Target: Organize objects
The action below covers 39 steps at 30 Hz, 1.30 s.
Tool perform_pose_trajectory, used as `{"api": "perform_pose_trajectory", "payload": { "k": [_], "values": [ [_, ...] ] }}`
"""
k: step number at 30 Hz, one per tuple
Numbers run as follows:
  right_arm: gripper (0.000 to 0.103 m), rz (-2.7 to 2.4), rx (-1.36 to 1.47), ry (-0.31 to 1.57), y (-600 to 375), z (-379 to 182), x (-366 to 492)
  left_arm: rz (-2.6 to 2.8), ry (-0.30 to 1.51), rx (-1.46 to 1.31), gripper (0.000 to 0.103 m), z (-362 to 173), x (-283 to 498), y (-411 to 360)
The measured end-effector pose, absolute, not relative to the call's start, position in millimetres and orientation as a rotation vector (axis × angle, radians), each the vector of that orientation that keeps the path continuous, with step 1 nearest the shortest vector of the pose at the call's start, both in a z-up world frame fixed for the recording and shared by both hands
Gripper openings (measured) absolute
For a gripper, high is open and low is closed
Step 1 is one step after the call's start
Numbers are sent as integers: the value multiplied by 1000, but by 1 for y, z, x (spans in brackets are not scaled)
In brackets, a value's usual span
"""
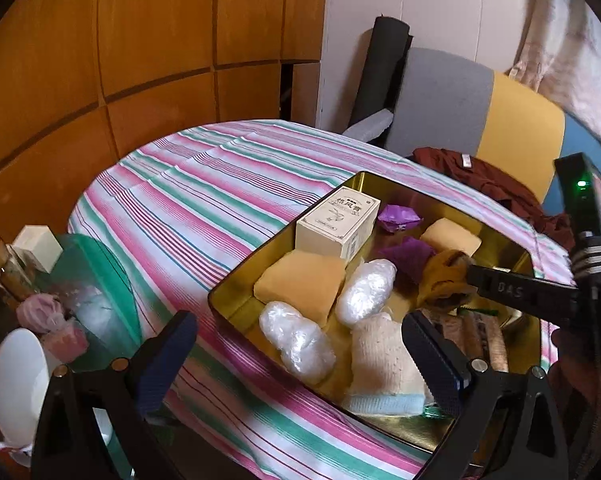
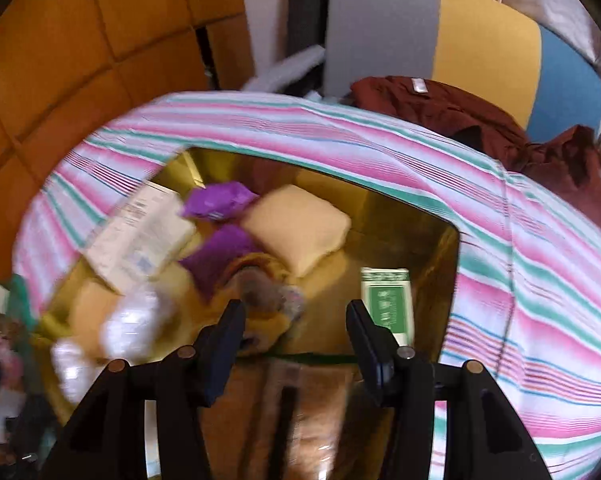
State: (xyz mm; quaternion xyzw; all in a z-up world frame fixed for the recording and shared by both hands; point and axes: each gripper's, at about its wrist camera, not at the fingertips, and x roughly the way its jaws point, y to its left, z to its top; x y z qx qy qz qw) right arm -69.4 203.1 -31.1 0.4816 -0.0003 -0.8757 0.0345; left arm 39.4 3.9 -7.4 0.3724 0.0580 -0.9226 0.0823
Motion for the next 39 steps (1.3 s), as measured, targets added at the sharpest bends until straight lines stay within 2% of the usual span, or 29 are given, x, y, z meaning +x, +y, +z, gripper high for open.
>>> {"api": "perform_pose_trajectory", "payload": {
  "k": [2,9,12,21,26,28,39],
  "values": [
    [53,-2709,1487,31,206,-34,-69,-2741,120,1129,103,-8,36,7],
    [54,-2698,1387,-135,213,-13,-24,-2714,-10,1158,103,-11,33,15],
    [54,-2707,1364,-118,207,-6,-6,-2720,-51,1168,103,-11,33,19],
    [55,-2832,1289,30,193,15,28,-2749,21,1189,103,1,39,9],
    [57,-2862,1280,-15,195,24,41,-2732,43,1200,103,5,43,3],
    [61,-2872,1272,-36,193,27,45,-2730,41,1205,103,5,44,3],
    [62,-2972,1294,-87,191,35,55,-2722,112,1275,103,10,44,-6]
  ]
}}
